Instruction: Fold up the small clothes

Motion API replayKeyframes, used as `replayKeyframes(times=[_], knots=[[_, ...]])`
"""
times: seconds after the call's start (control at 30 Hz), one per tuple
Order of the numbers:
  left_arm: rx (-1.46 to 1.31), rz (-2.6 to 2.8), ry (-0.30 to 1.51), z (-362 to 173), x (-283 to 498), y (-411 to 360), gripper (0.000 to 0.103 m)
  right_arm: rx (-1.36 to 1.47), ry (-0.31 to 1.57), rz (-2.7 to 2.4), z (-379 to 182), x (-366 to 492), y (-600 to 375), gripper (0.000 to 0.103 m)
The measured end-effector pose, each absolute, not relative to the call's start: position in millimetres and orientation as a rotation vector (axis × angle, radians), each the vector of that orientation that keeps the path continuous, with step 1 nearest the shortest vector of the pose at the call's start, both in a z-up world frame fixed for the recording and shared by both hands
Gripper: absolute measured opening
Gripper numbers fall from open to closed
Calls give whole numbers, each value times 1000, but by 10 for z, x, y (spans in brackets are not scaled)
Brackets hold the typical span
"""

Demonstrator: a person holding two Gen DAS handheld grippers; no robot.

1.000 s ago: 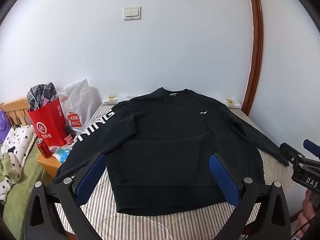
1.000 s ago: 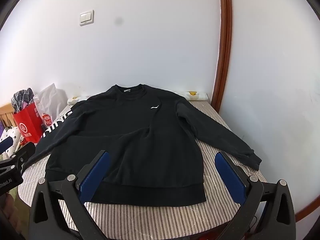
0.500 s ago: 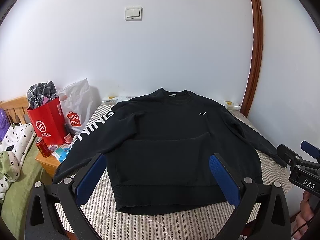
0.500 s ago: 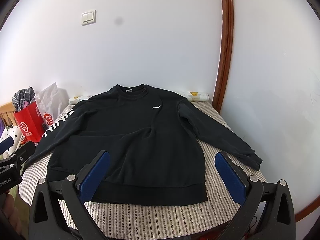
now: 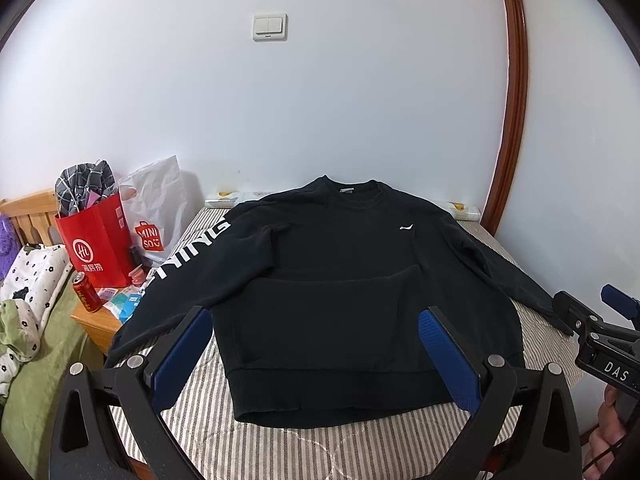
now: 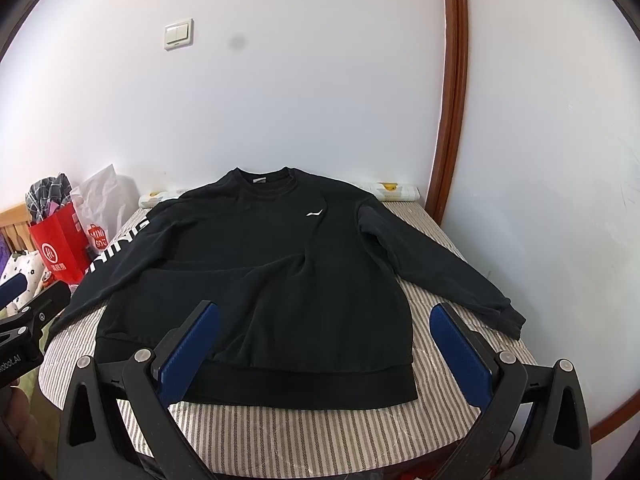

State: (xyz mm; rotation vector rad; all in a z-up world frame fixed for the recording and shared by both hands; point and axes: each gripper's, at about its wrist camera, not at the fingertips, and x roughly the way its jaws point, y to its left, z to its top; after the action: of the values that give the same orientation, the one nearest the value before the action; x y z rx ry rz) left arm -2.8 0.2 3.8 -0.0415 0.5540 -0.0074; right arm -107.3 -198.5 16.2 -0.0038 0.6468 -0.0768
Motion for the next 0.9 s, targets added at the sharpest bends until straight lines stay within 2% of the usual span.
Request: replayKeyframes(times=[0.9], knots=[[-53,-1,549,39,-63,58,103,-5,648,-71,116,-1091,-1956,103]])
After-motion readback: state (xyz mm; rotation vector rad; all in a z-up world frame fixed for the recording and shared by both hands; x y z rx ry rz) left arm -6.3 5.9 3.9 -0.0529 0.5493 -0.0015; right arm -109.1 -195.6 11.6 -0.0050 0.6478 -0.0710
